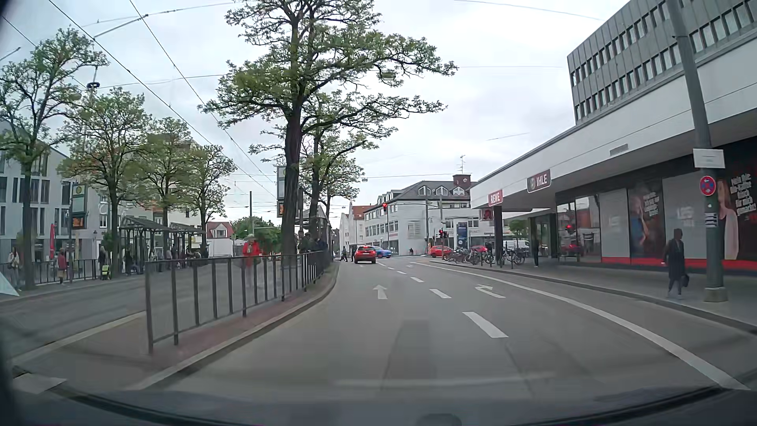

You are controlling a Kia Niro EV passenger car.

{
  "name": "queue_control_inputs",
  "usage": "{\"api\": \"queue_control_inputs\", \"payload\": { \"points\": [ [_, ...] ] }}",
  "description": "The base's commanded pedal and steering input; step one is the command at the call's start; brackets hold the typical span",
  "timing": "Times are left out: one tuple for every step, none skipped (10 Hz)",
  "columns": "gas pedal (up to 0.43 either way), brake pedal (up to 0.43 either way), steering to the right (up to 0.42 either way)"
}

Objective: Follow the waypoints while adhering to traffic rules and regulations

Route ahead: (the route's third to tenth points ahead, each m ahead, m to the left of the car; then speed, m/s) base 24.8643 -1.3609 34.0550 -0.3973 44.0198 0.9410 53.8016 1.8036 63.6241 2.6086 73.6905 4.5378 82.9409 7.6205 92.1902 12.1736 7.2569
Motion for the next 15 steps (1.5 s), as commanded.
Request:
{"api": "queue_control_inputs", "payload": {
  "points": [
    [0.118,0.0,-0.009],
    [0.118,0.0,-0.009],
    [0.118,0.0,-0.009],
    [0.118,0.0,-0.009],
    [0.11,0.0,-0.009],
    [0.11,0.0,-0.009],
    [0.098,0.0,-0.009],
    [0.098,0.0,-0.009],
    [0.087,0.0,-0.009],
    [0.087,0.0,-0.013],
    [0.087,0.0,-0.021],
    [0.087,0.0,-0.024],
    [0.079,0.0,-0.024],
    [0.079,0.0,-0.024],
    [0.079,0.0,-0.024]
  ]
}}
